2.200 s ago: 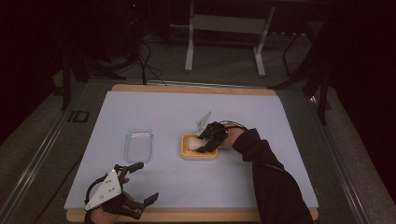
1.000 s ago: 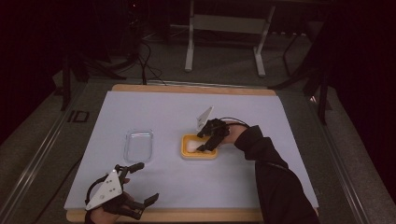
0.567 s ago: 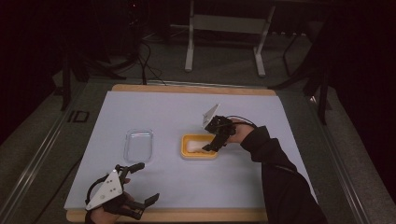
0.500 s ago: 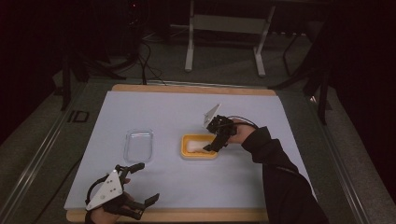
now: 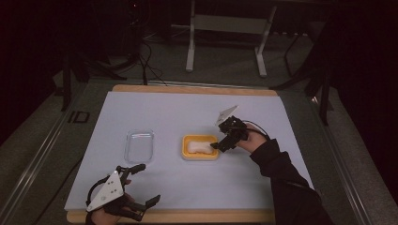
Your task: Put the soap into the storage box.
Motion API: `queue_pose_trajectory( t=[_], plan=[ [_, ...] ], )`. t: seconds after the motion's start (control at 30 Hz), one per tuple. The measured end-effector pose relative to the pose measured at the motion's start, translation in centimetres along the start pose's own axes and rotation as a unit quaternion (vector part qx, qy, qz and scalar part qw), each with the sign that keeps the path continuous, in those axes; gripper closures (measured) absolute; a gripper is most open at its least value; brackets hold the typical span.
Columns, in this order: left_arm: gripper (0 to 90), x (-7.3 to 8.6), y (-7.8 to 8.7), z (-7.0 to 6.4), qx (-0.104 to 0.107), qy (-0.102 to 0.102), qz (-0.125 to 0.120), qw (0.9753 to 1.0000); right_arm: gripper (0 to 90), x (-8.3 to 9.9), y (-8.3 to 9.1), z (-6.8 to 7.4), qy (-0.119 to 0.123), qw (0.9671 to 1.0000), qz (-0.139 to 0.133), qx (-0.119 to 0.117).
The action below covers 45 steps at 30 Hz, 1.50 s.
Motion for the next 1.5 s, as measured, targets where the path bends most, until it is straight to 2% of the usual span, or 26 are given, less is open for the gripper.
queue_pose_trajectory(
  t=[0.1, 0.17, 0.4, 0.5, 0.57, 0.63, 0.7, 0.77, 0.87, 1.0, 1.1, 1.37, 1.47, 1.5],
  plan=[
    [1.1, 0.0, 0.0, 0.0, 0.000, 0.000, 0.000, 1.0000, 14.1, 0.3, 0.5, 0.1, -0.013, 0.9999, -0.007, 0.000],
    [1.1, 0.0, 0.0, 0.0, -0.001, 0.001, 0.001, 1.0000, 14.1, 0.7, 1.0, 0.3, -0.027, 0.9995, -0.012, 0.010],
    [1.1, 0.0, 0.0, 0.0, 0.000, -0.001, 0.003, 1.0000, 13.8, 1.9, 2.1, 1.0, -0.045, 0.9981, -0.033, 0.025],
    [1.1, 0.1, 0.0, 0.0, 0.000, -0.001, 0.003, 1.0000, 13.6, 2.4, 2.8, 1.1, -0.057, 0.9965, -0.048, 0.036],
    [1.1, 0.1, 0.0, 0.0, -0.001, -0.002, 0.003, 1.0000, 13.7, 2.8, 3.2, 1.1, -0.066, 0.9947, -0.058, 0.054],
    [1.1, 0.1, -0.1, 0.0, -0.001, -0.002, 0.003, 1.0000, 13.7, 3.3, 3.6, 1.1, -0.082, 0.9929, -0.067, 0.054],
    [1.1, 0.1, -0.1, 0.0, -0.001, -0.002, 0.003, 1.0000, 13.7, 3.8, 3.7, 1.3, -0.090, 0.9923, -0.066, 0.053],
    [1.1, 0.1, -0.1, 0.0, -0.002, -0.002, 0.003, 1.0000, 13.7, 4.3, 3.8, 1.4, -0.092, 0.9914, -0.067, 0.065],
    [1.1, 0.1, -0.1, 0.0, -0.001, -0.002, 0.003, 1.0000, 13.6, 4.7, 3.9, 1.6, -0.099, 0.9907, -0.067, 0.065],
    [1.1, 0.0, 0.0, 0.0, -0.002, -0.002, 0.003, 1.0000, 13.6, 5.5, 4.5, 2.0, -0.113, 0.9865, -0.082, 0.086],
    [1.1, 0.0, 0.0, -0.1, -0.002, -0.002, 0.002, 1.0000, 13.6, 5.9, 4.9, 2.3, -0.125, 0.9842, -0.093, 0.084],
    [1.1, 0.0, -0.1, -0.1, -0.002, -0.002, 0.002, 1.0000, 13.6, 7.6, 5.1, 3.4, -0.144, 0.9807, -0.091, 0.097],
    [1.1, 0.0, -0.1, 0.0, -0.003, -0.002, 0.003, 1.0000, 13.6, 8.0, 5.0, 3.6, -0.145, 0.9804, -0.091, 0.098],
    [1.1, 0.0, -0.1, 0.0, -0.003, -0.002, 0.003, 1.0000, 13.6, 8.4, 5.1, 3.7, -0.149, 0.9789, -0.097, 0.100]
  ],
)
Point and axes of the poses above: each handheld gripper's, and its own axes: y roughly backward along the jaws, x roughly out of its underside, z roughly to its left, the point moved 6 cm from there along -y, roughly forward along the jaws, and after that the axes turned 1 degree about -y, right-handed, at the moved point
